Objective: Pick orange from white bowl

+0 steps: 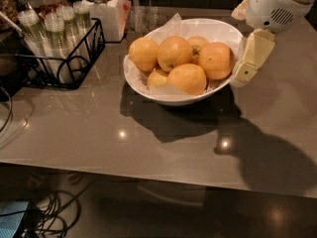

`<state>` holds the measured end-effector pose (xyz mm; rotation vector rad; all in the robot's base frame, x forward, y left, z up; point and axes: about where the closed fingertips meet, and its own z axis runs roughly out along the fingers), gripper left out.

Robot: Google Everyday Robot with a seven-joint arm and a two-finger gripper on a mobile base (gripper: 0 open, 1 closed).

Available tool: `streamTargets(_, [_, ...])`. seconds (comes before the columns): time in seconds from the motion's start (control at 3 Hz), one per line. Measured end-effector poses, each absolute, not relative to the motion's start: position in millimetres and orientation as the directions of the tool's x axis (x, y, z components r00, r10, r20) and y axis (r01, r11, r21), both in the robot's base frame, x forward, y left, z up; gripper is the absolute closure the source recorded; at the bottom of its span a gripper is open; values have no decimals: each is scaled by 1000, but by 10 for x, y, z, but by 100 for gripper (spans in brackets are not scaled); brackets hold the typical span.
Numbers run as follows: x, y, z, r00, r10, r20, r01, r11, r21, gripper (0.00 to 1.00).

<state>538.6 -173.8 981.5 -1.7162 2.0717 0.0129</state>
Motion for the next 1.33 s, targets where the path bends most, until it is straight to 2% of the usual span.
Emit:
streamTargets(0.67, [5683, -1702, 9636, -205, -860, -467, -915, 338, -221, 0])
streamTargets(1.33, [5728, -1583, 9526, -195, -851, -487, -923, 326, -202, 0])
